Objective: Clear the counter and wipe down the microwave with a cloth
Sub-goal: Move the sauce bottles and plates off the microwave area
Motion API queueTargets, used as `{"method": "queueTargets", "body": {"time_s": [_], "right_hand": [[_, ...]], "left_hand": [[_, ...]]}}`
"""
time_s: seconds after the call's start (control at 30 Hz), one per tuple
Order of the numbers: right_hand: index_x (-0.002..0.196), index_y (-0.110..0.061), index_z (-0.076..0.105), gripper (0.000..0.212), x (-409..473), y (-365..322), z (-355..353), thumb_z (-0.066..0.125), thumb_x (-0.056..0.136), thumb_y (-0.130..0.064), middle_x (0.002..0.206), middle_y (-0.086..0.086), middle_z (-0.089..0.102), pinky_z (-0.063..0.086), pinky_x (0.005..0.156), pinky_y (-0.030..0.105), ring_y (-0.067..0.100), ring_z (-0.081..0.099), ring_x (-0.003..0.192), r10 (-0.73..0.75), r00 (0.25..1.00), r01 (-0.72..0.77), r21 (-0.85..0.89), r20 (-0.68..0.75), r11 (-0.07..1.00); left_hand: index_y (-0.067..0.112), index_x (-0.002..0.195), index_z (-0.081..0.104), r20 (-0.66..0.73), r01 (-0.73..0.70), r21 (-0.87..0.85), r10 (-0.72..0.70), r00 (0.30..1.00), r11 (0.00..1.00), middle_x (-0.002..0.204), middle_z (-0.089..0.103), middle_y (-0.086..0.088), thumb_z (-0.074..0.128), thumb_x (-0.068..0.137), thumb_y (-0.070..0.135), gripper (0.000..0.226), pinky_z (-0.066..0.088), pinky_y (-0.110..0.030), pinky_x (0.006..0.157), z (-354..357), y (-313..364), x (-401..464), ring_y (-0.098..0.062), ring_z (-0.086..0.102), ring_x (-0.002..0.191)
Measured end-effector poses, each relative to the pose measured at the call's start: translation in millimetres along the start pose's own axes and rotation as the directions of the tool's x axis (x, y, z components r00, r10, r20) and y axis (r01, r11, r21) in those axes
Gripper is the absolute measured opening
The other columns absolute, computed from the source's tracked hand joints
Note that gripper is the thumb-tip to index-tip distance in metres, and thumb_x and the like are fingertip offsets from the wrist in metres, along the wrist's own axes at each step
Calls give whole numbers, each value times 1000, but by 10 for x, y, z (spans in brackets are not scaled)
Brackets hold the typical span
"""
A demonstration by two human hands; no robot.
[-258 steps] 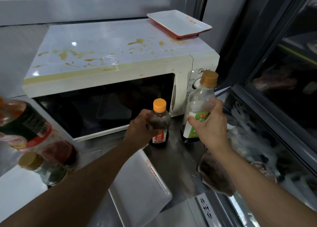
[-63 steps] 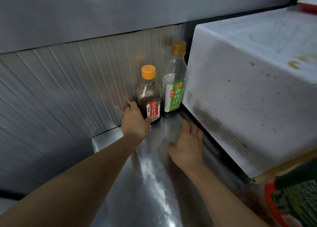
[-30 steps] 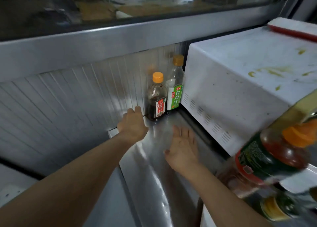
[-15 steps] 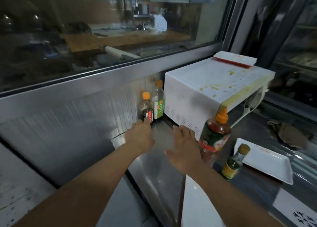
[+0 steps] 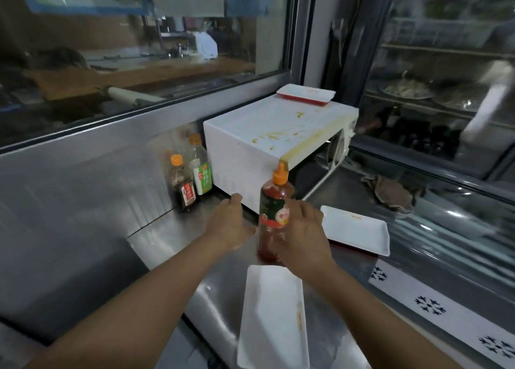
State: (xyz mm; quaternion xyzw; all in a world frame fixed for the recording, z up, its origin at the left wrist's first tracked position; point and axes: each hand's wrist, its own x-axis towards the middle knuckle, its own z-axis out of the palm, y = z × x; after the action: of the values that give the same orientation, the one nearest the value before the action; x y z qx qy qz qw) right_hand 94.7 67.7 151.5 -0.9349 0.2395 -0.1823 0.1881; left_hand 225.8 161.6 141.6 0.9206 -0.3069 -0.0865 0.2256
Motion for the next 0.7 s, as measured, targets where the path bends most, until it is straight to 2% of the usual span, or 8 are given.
{"method": "queueTargets", "body": {"time_s": [0.2, 0.3, 0.47, 0.6, 0.7], "right_hand": [[138, -12, 35, 65, 12, 588, -85, 67, 82, -17, 135, 8, 43, 37, 99, 31, 24, 39, 125, 156, 987, -147, 196, -30, 969], [137, -11, 35, 66, 46, 872, 0, 69, 81, -17, 131, 8, 43, 38, 97, 34, 25, 41, 122, 196, 980, -183, 230, -36, 956], [140, -9, 32, 70, 180, 1211, 236, 69, 82, -22, 136, 12, 42, 36, 102, 37, 27, 38, 126, 210, 977, -215, 229, 44, 950], [135, -8, 39, 64, 322, 1360, 446, 70, 81, -25, 130, 12, 44, 35, 98, 35, 28, 40, 121, 192, 976, -211, 240, 100, 947], [120, -6, 50, 47, 421, 1463, 562, 70, 81, -23, 116, 14, 52, 36, 88, 34, 29, 46, 109, 165, 980, -187, 246, 111, 951]], "left_hand": [[12, 138, 30, -27, 126, -275, -139, 990, 953, 135, 45, -10, 82, 65, 41, 94, 46, -42, 96, 433, 291, 151, -28, 48, 121], [10, 135, 32, -58, 170, -388, -208, 977, 906, 131, 47, -10, 86, 60, 36, 96, 46, -45, 97, 614, 340, 279, -27, 49, 119], [13, 128, 38, -157, 152, -529, -272, 949, 835, 111, 54, 6, 89, 55, 30, 91, 45, -28, 83, 855, 328, 395, -14, 53, 101], [15, 129, 39, -175, 125, -582, -274, 946, 803, 121, 60, 2, 89, 54, 29, 92, 50, -33, 90, 1015, 306, 434, -16, 58, 107], [16, 128, 41, -194, 121, -598, -289, 937, 793, 121, 61, 1, 89, 53, 30, 91, 51, -32, 90, 1094, 328, 474, -16, 60, 107]]}}
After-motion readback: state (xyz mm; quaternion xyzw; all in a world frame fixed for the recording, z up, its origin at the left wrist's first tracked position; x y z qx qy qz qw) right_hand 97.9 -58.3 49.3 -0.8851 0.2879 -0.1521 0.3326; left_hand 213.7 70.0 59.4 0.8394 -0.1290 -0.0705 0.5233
